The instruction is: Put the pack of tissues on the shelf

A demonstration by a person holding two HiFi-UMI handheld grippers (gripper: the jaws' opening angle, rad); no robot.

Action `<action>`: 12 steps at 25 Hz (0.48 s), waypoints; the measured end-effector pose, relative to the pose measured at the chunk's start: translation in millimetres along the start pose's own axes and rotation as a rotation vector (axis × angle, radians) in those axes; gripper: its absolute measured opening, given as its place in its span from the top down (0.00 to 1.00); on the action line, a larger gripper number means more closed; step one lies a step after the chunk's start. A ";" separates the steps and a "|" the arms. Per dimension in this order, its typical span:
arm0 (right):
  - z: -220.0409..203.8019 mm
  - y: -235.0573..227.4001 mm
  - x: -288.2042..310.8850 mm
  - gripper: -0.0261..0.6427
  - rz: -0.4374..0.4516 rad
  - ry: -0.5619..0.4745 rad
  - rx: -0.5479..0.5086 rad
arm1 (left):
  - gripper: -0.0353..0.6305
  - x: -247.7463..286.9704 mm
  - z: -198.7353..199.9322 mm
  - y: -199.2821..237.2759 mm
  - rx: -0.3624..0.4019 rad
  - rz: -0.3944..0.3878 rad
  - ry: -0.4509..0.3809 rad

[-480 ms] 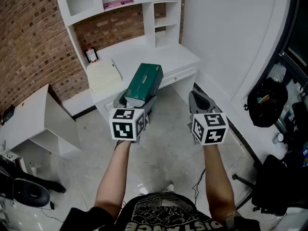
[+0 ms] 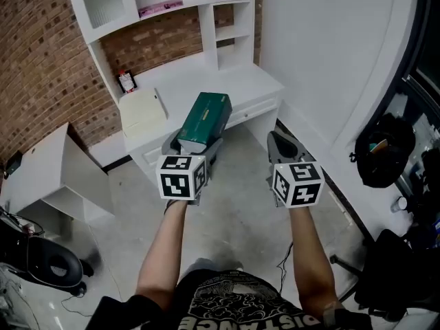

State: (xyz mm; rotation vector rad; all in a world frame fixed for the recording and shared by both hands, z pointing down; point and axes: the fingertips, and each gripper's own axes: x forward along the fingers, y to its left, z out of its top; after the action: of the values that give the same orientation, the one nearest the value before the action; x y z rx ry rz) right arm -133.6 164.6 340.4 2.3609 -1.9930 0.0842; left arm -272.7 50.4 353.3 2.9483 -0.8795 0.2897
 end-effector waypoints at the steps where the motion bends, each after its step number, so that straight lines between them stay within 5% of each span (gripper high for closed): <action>1: -0.4 -4.5 1.3 0.95 0.002 -0.001 0.003 | 0.28 4.9 1.2 -2.8 0.004 -0.001 0.000; 12: -3.2 -41.8 33.6 0.95 0.028 -0.012 -0.012 | 0.28 64.0 12.8 -8.9 0.018 -0.012 -0.013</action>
State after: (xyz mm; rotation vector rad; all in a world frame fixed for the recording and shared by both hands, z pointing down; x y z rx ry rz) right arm -86.8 138.8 345.9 2.3317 -2.0265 0.0595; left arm -213.2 22.1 353.1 2.9738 -0.8644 0.2801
